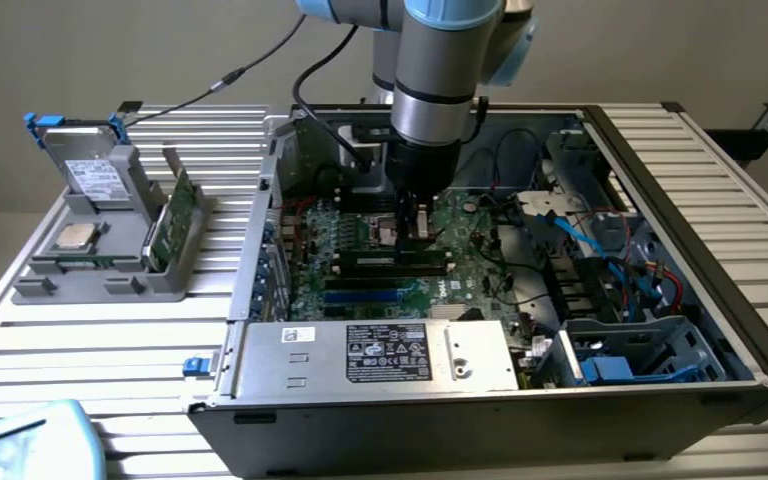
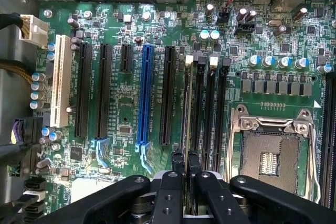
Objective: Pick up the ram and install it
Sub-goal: 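Pick up the ram and move it above insertion slot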
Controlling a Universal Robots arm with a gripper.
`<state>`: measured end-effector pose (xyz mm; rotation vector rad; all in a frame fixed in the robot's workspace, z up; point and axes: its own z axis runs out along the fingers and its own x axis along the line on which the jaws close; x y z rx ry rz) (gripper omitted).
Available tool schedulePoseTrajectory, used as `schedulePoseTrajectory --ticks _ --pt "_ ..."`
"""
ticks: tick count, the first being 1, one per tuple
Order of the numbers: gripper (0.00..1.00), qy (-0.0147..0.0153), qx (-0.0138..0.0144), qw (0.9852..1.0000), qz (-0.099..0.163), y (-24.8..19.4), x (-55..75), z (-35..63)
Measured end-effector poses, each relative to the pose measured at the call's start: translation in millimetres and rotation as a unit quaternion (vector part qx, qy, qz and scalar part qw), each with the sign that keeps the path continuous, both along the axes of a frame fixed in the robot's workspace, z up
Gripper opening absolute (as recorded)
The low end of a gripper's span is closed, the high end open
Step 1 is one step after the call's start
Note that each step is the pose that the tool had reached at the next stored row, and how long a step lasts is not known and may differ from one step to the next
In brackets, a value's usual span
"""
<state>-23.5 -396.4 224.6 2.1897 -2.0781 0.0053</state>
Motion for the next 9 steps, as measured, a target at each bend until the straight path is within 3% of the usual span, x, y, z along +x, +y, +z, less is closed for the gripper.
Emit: schedulePoseTrajectory --ticks 9 --pt "0.14 0.0010 0.0009 1.0000 0.000 -0.6 0.5 0.2"
